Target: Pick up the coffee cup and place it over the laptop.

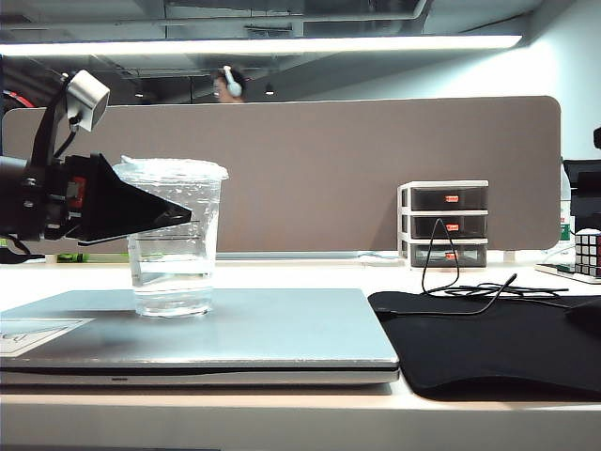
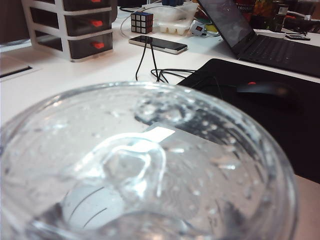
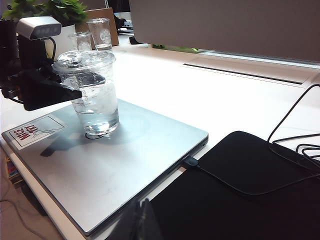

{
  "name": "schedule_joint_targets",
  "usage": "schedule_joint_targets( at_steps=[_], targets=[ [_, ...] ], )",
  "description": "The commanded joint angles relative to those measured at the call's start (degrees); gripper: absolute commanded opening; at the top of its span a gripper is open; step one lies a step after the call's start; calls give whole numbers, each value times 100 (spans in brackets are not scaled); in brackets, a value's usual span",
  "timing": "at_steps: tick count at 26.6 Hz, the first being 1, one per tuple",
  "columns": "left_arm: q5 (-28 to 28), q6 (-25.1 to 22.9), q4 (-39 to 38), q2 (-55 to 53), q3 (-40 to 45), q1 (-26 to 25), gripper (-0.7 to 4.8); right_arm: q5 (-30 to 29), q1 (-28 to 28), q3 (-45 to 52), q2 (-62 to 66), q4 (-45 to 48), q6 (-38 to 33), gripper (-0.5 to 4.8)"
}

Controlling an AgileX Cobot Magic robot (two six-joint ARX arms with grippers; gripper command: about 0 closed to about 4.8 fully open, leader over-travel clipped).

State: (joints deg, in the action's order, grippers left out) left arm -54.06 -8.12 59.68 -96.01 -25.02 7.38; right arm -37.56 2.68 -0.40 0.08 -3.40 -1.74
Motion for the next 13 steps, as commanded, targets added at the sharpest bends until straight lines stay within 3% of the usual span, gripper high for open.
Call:
schedule_joint_targets(
  at_steps=[1, 10, 13],
  targets=[
    [-107, 7, -11, 13, -9, 4, 476, -7, 2, 37, -11, 61, -11, -6],
    [-109, 111, 39, 37, 426, -72, 479, -136, 4, 37, -11, 61, -15, -6],
    [-63, 146, 389, 37, 555, -308, 479, -271, 7, 37, -11, 44, -15, -6]
  ],
)
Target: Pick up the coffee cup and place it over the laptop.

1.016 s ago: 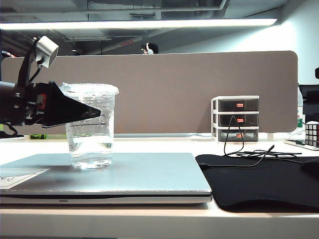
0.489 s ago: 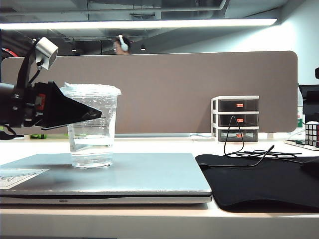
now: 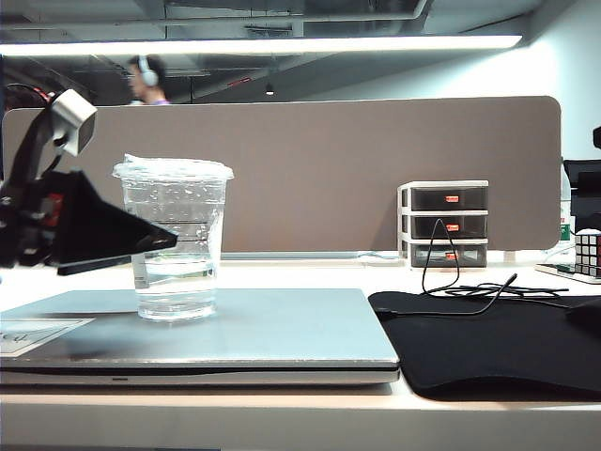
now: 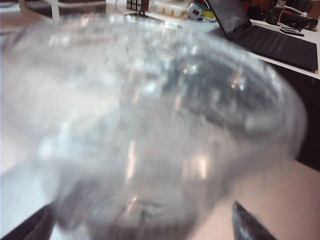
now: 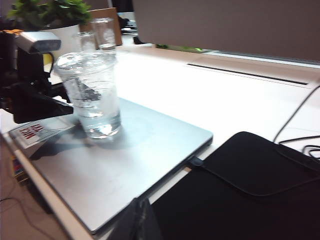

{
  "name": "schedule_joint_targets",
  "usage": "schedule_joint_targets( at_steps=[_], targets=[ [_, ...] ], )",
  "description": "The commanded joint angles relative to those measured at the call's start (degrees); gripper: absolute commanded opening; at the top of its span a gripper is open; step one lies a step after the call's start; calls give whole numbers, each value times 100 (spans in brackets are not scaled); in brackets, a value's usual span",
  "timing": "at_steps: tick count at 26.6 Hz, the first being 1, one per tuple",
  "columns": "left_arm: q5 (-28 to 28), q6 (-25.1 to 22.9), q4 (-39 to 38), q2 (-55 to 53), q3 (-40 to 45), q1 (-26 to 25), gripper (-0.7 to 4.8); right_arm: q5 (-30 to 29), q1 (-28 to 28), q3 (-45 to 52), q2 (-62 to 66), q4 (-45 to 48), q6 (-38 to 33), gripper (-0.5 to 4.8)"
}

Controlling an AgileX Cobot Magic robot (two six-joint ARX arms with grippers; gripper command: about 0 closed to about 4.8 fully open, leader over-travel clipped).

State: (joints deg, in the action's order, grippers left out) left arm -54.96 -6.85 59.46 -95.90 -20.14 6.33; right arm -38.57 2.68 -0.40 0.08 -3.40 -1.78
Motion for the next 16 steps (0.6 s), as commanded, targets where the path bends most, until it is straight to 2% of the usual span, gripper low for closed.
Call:
schedule_joint_targets(
  at_steps=[1, 6, 11, 12, 13, 16],
  targets=[
    [-55, 192, 538, 26, 72, -387, 479, -170, 7, 37, -11, 20, -11, -6],
    [-540, 1062, 791, 216, 120, -1034, 479, -267, 7, 37, -11, 15, -13, -6],
    [-522, 1202, 1005, 901, 319, -1609, 473, -262, 7, 37, -11, 17, -11, -6],
    [-503, 1202, 1001, 1023, 350, -1666, 451, -256, 4, 37, -11, 17, -11, -6],
    [-356, 1239, 986, 1285, 422, -1735, 400, -225, 4, 37, -11, 22, -9, -6],
    [66, 1814, 975, 1764, 566, -1727, 299, -225, 4, 37, -11, 22, -9, -6]
  ],
)
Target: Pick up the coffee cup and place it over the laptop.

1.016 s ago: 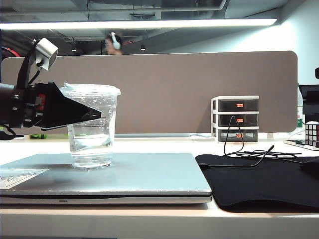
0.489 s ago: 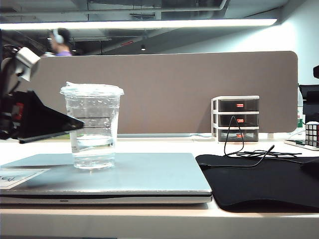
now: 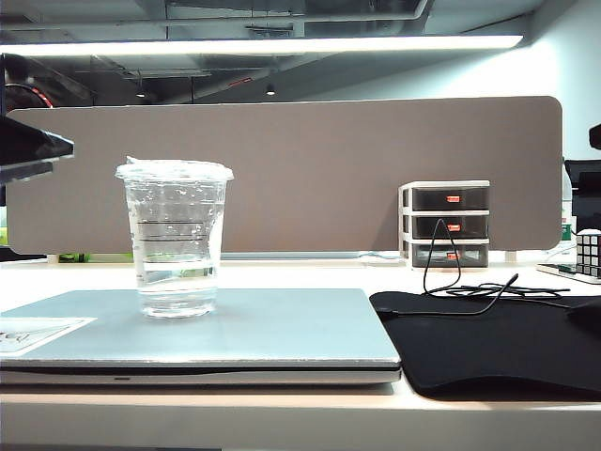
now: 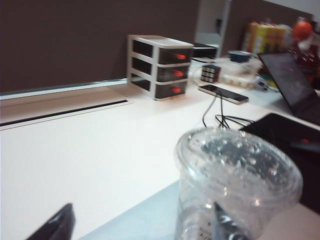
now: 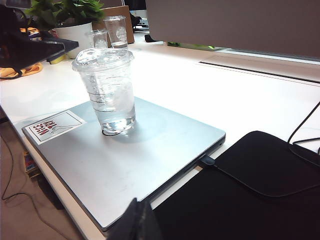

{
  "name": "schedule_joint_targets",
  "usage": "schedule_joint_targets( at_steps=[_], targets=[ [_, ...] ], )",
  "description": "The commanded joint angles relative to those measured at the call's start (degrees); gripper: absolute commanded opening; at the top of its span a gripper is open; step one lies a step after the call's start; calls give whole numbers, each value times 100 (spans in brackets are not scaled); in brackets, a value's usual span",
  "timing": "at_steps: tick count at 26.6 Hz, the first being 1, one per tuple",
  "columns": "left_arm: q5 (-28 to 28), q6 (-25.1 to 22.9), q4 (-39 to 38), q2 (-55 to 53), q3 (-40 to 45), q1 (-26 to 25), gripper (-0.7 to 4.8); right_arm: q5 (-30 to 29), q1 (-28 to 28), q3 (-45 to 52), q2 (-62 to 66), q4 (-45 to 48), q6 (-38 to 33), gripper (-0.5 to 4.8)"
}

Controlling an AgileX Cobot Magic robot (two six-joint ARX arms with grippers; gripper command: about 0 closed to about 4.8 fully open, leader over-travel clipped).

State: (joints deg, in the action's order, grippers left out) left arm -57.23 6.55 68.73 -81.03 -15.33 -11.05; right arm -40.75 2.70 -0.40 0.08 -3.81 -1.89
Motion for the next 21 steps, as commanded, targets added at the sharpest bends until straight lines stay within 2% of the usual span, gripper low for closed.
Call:
schedule_joint_targets(
  at_steps=[1, 2, 5, 6, 13, 21],
  targets=[
    [323, 562, 48, 372, 122, 11, 268, -9, 2, 37, -11, 66, 0, -6],
    [319, 623, 46, 459, 157, 11, 225, -9, 2, 37, -11, 66, 0, -6],
    [332, 636, 35, 807, 326, 11, 27, -11, 2, 37, -11, 68, 0, -6],
    [372, 634, 35, 901, 376, 11, -6, -11, 2, 37, -11, 70, 0, -6],
    [890, 1137, 33, 1585, 708, 11, -5, -11, 2, 37, -11, 70, 0, -6],
    [1609, 1150, -111, 2583, 1130, 11, -5, 157, 0, 35, -11, 114, 0, -6]
  ],
)
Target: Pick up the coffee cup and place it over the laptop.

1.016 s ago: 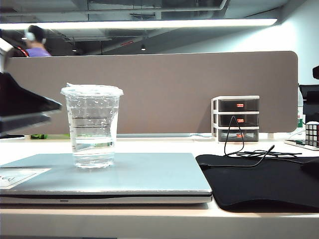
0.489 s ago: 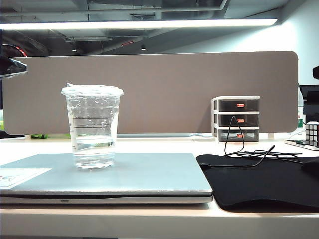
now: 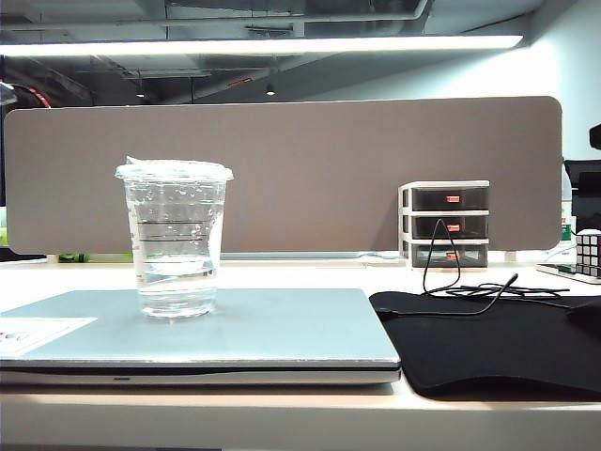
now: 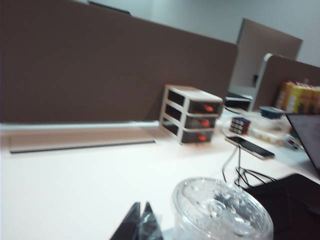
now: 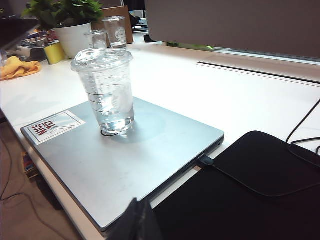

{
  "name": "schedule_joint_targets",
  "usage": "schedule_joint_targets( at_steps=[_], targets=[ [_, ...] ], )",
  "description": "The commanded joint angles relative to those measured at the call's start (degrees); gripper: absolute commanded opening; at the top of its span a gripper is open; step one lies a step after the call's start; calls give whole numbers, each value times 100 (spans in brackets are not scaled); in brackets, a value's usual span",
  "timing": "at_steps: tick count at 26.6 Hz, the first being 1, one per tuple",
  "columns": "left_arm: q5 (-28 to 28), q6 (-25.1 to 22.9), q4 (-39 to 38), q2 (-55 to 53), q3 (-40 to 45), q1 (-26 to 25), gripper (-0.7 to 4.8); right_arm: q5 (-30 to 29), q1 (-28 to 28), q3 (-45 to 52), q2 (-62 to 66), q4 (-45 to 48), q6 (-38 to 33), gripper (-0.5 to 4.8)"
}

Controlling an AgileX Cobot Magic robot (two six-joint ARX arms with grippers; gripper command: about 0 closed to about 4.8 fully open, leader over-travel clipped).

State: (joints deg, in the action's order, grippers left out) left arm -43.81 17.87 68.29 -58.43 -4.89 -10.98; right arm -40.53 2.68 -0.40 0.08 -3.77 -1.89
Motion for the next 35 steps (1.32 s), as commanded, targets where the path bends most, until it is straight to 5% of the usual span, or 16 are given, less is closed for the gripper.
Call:
schedule_joint_targets(
  at_steps=[1, 9, 14, 22, 26, 31, 35],
  targets=[
    [317, 15, -164, 455, 116, 4, -5, 186, 0, 35, -11, 109, 0, -6],
    [717, -306, -1580, 1746, 155, 11, -5, 933, -2, 35, -11, 107, 0, -6],
    [1576, -420, -2741, 2776, 155, 11, -5, 2164, -4, 35, -11, 107, 2, -6],
    [2079, -732, -4647, 4631, 155, 13, -5, 3309, -4, 35, -11, 136, 26, -6],
    [2470, -835, -6002, 5882, 153, 15, -5, 3405, 0, 35, -11, 278, 44, -6],
    [2673, -870, -6207, 5831, 129, 59, -5, 3449, 2, 33, 7, 426, 44, -6],
    [2715, -1346, -6380, 5829, 175, 61, -5, 3449, -2, 33, -13, 455, 48, -6]
  ],
)
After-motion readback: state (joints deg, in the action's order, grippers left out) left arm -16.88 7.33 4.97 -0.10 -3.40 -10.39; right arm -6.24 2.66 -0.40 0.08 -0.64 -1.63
